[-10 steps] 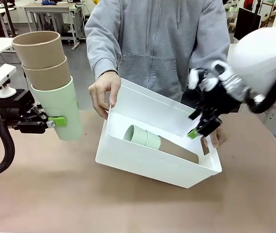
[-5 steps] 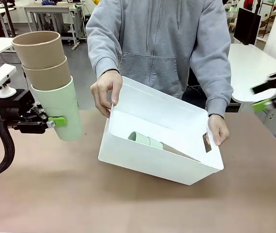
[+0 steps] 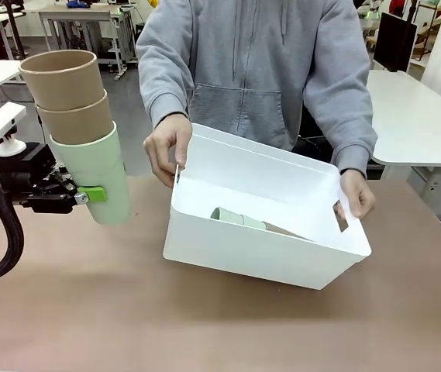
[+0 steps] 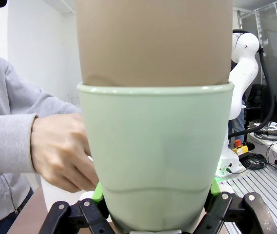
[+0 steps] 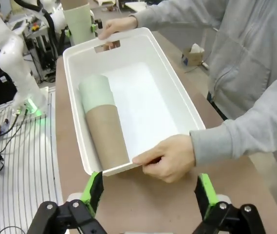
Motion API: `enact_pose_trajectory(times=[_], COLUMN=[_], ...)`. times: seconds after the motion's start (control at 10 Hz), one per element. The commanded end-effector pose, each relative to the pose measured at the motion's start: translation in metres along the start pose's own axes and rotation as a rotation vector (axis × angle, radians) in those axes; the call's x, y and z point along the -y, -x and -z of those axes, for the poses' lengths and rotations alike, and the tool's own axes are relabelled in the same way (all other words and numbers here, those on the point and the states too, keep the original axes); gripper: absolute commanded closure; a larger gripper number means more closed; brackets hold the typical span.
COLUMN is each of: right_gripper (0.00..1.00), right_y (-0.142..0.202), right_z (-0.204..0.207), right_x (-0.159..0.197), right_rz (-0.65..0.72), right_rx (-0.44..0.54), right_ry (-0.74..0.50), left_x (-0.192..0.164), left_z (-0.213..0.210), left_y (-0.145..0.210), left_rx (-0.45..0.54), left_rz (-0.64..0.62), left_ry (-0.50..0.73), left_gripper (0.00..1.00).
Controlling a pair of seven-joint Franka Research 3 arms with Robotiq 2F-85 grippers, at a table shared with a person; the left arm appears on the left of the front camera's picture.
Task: Stack the cups and store them in the basket.
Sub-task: Place the stack of Reusable plastic cups into the Pantry Basket.
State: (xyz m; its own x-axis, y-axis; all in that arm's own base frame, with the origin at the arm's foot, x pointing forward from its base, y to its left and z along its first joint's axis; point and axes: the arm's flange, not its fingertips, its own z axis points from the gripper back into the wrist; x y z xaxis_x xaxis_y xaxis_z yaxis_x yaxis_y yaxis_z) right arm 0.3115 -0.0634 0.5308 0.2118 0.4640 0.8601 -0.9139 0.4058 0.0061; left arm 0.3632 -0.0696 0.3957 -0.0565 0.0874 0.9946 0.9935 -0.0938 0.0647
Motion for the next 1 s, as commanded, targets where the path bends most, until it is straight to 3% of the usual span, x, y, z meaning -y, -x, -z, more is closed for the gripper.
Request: enact_pose_trajectory(times=[0.0,0.9], right_gripper=[0.00,0.00], right_y=[-0.0077,-0.0077], right_z=[0.0013,0.0013], right_x=[-0.0022,-0.0022], right_rz=[-0.005,-0.005], right_rx=[-0.018,-0.018], right_ry=[0.012,0.012], left_x=[0.0004,0.0004], left_z=[0.0002,0.0002], left_y=[-0.0037,-0.0037], left_rx=[0.010,0.010], left_rz=[0.014,0.014], left_ry=[0.004,0.004], left_gripper=[0.15,0.15])
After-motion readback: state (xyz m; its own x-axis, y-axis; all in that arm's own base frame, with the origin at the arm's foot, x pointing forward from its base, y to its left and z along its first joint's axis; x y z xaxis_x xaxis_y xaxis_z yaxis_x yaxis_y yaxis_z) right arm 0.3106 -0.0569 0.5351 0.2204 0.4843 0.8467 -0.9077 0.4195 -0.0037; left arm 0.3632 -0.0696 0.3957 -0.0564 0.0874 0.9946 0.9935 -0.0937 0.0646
